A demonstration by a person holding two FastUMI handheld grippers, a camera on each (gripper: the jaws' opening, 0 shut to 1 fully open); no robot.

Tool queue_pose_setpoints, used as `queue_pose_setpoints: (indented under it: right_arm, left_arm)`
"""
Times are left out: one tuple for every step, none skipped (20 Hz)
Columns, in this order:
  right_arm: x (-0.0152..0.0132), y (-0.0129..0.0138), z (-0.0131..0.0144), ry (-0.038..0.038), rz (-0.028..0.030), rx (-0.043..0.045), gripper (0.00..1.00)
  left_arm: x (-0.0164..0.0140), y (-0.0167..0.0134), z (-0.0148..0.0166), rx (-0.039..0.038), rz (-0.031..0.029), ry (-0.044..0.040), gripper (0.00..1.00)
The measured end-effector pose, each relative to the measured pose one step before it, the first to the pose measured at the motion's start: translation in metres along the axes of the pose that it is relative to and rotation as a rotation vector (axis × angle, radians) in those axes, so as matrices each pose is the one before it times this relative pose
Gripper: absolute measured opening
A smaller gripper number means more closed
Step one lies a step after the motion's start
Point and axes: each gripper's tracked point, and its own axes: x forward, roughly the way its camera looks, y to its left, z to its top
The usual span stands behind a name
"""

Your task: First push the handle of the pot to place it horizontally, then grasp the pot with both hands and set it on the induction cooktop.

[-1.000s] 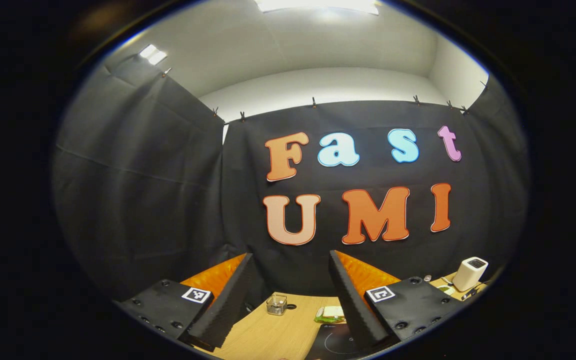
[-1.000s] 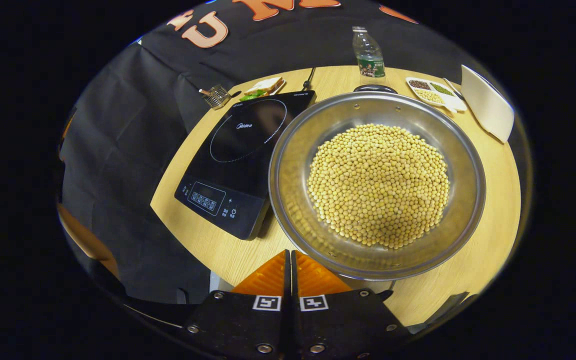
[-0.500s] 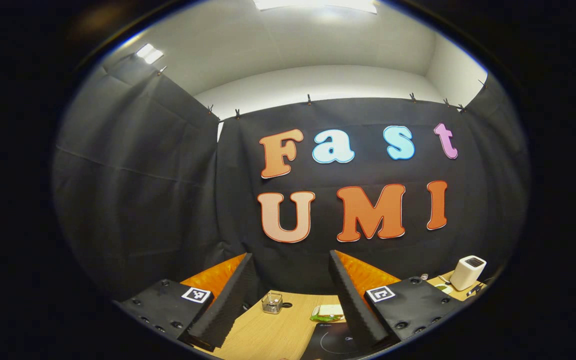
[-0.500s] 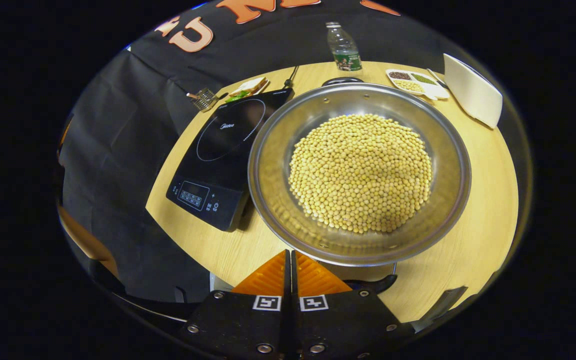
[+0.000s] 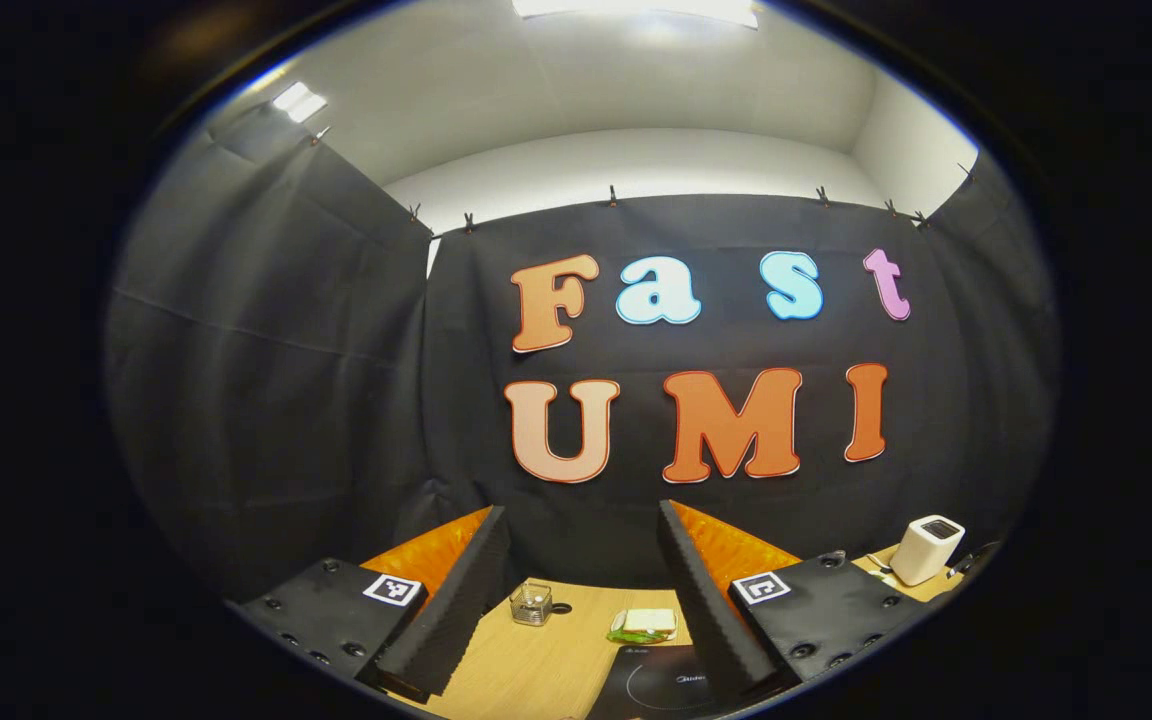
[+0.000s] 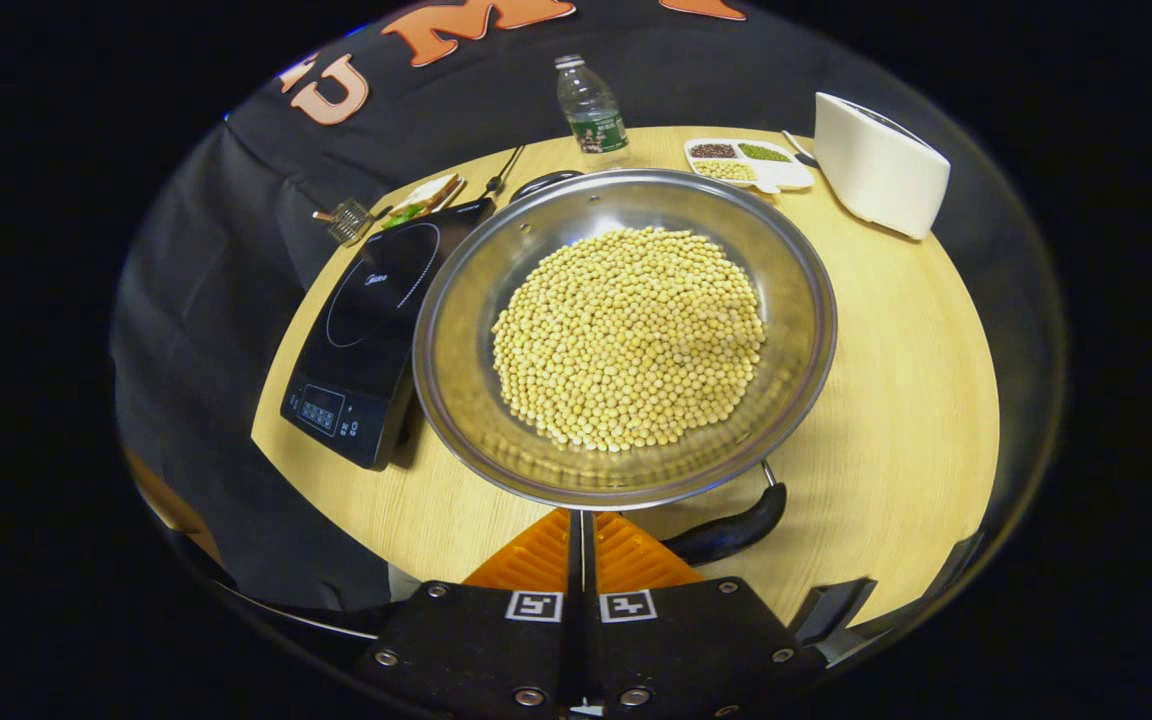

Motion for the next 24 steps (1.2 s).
queue_pose_setpoints:
  right_arm:
    - [-0.00024,-0.00370,0.00093,0.00060,-0.00211,0.01298,0.00]
    - [0.00073,-0.00520,0.00181,0.00142,-0.00784,0.01399,0.00]
    - [-0.00038,-0.00638,0.00195,-0.00247,-0.01242,0.00817,0.00]
    - [0.00044,-0.00673,0.00173,-0.00642,-0.01620,0.00560,0.00]
    - [0.00063,-0.00725,0.00312,-0.00287,-0.01517,0.00804,0.00]
    - [0.00146,-0.00557,0.00413,-0.00304,-0.01312,0.01178,0.00]
    - [0.00160,-0.00620,0.00415,-0.00189,-0.01203,0.01038,0.00]
    - [-0.00005,-0.00740,0.00351,-0.00604,-0.01472,0.01090,0.00]
    - [0.00101,-0.00747,0.00488,-0.00868,-0.01717,0.01060,0.00]
    - [0.00015,-0.00845,0.00513,-0.00839,-0.01474,0.01297,0.00]
    - [0.00054,-0.00646,0.00498,-0.00851,-0.01293,0.01939,0.00]
    - [0.00018,-0.00641,0.00541,-0.00785,-0.00948,0.01974,0.00]
    - [0.00011,-0.00540,0.00517,-0.00668,-0.00911,0.01807,0.00]
    - [0.00000,-0.00599,0.00780,-0.01215,-0.01398,0.01670,0.00]
    - [0.00103,-0.00390,0.00566,-0.00953,-0.01122,0.00372,0.00]
    - [-0.00019,-0.00489,0.00589,-0.01110,-0.01320,0.00610,0.00]
    - [0.00152,-0.00361,0.00629,-0.01116,-0.01491,0.00294,0.00]
    - [0.00014,-0.00341,0.00533,-0.00691,-0.01011,0.00334,0.00]
    - [0.00191,-0.00325,0.00626,-0.00850,-0.01008,0.00419,0.00]
    - [0.00023,-0.00269,0.00424,-0.00779,-0.00797,0.00666,0.00]
    - [0.00112,-0.00102,0.00353,-0.00211,-0.00528,0.00449,0.00]
    - [0.00081,-0.00143,0.00346,-0.00296,-0.00541,0.00262,0.00]
    - [0.00241,-0.00169,0.00414,-0.00535,-0.00665,0.00147,0.00]
    - [0.00195,-0.00187,0.00390,-0.00427,-0.00680,0.00451,0.00]
  left_arm:
    - [-0.00030,-0.00261,-0.00121,-0.00330,-0.00934,0.00383,0.97]
    - [-0.00009,0.00011,-0.00087,0.00367,-0.00029,0.00320,0.98]
    - [0.00055,0.00137,-0.00058,0.00730,0.00227,-0.00096,0.98]
    - [-0.00039,-0.00001,0.00038,0.00754,0.00046,-0.00071,0.97]
    - [-0.00034,0.00064,0.00176,0.00502,0.00154,-0.00065,0.97]
    - [-0.00001,-0.00045,-0.00002,0.00348,0.00036,0.00000,0.97]
    - [0.00003,-0.00022,0.00088,0.00175,0.00039,-0.00083,0.97]
    - [-0.00018,0.00039,0.00009,0.00239,-0.00067,-0.00083,0.98]
    - [-0.00010,0.00002,0.00025,0.00102,0.00050,-0.00115,0.98]
    - [0.00043,0.00014,-0.00024,0.00046,-0.00061,0.00120,0.98]
    - [0.00019,0.00007,-0.00043,-0.00191,-0.00023,0.00129,0.98]
    - [0.00012,0.00073,-0.00103,-0.00297,-0.00080,0.00226,0.98]
    - [0.00018,0.00027,-0.00059,-0.00410,0.00091,0.00083,0.98]
    - [0.00014,0.00039,-0.00076,-0.00127,0.00339,0.00146,0.98]
    - [0.00056,0.00081,-0.00116,-0.00230,0.00236,0.00107,0.98]
    - [0.00017,-0.00033,-0.00053,-0.00258,0.00075,0.00195,0.97]
    - [0.00041,0.00021,-0.00116,-0.00278,0.00054,0.00231,0.97]
    - [0.00033,0.00001,-0.00131,-0.00269,-0.00181,0.00393,0.97]
    - [0.00035,0.00013,-0.00153,-0.00343,-0.00125,0.00384,0.97]
    - [0.00010,-0.00001,-0.00076,-0.00172,-0.00273,0.00525,0.98]
    - [0.00004,0.00046,-0.00151,-0.00208,-0.00083,0.00377,0.98]
    - [0.00059,0.00014,-0.00113,0.00053,-0.00122,0.00363,0.98]
    - [0.00037,-0.00002,-0.00102,0.00050,-0.00060,0.00195,0.98]
    - [-0.00022,0.00012,-0.00042,0.00064,-0.00118,0.00286,0.98]
